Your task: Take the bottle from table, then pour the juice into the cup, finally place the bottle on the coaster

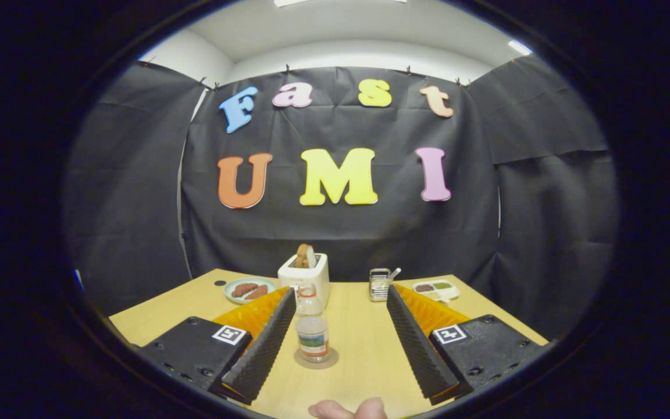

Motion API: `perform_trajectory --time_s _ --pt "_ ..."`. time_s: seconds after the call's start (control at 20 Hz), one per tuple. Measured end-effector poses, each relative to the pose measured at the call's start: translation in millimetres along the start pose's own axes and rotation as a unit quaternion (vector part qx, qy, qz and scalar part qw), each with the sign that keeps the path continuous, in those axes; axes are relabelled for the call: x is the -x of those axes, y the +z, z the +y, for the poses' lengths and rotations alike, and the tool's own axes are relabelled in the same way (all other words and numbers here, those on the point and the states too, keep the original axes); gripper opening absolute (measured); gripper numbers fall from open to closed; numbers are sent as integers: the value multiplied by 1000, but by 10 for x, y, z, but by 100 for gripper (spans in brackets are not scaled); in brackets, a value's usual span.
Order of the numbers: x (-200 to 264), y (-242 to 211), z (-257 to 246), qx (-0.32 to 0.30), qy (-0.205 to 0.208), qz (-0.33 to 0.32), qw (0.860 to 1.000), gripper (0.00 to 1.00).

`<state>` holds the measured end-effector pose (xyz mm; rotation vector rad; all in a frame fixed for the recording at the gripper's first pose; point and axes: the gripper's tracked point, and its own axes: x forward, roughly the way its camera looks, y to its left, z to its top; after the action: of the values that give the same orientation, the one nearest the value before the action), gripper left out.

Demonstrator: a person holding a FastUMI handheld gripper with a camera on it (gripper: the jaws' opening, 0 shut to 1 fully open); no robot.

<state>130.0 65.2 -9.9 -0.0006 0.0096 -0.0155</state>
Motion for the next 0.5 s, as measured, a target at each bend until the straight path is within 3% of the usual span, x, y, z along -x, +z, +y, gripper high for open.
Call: perform_trajectory --time_s 0.5 --pt "1295 585 -69 16 -7 -23 1000 100"
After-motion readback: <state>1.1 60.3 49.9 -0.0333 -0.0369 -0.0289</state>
